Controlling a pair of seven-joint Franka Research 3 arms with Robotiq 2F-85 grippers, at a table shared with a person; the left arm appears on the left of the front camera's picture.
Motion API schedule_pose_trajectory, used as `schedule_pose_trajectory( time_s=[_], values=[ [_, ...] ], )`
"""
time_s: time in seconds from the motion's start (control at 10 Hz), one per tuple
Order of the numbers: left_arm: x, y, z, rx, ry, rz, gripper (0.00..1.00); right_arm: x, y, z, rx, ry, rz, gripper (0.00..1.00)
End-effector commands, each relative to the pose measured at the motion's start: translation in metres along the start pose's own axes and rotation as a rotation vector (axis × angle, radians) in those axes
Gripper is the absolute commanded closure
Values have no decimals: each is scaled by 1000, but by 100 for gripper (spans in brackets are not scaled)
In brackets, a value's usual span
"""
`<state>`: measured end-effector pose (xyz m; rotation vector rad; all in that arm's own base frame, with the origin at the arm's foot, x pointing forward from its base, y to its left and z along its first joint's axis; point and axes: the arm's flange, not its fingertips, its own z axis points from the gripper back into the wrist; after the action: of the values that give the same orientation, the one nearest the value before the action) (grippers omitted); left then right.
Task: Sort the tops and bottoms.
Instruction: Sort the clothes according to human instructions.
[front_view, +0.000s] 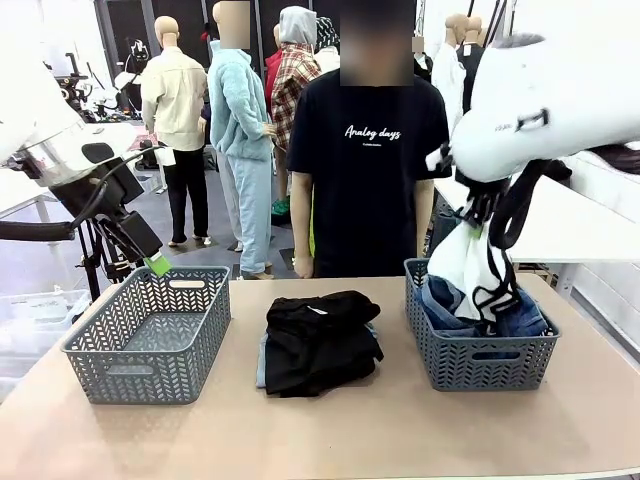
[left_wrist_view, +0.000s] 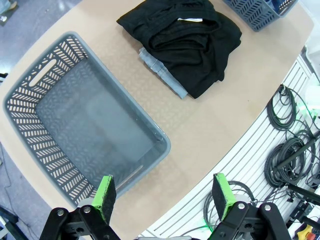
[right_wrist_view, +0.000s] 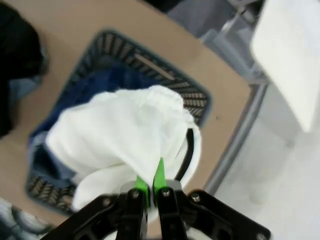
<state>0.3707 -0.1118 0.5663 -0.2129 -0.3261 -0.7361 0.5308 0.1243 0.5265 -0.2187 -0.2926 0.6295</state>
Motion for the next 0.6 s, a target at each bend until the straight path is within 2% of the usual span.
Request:
schedule_pose_trajectory(
  time_s=[0.0, 0.2, 0.4, 0.5],
  values=[
    [-1, 0, 1, 3, -1, 0, 0, 6, 11, -9, 69, 98, 62, 100],
    [-1, 0, 1, 3, -1, 0, 0, -3, 31, -38, 136, 166, 94, 100],
    [-1, 0, 1, 3, -1, 0, 0, -20, 39, -57, 186, 160, 46, 100],
    [-1, 0, 1, 3, -1, 0, 0, -27, 36, -58, 195, 138, 3, 83]
  ],
)
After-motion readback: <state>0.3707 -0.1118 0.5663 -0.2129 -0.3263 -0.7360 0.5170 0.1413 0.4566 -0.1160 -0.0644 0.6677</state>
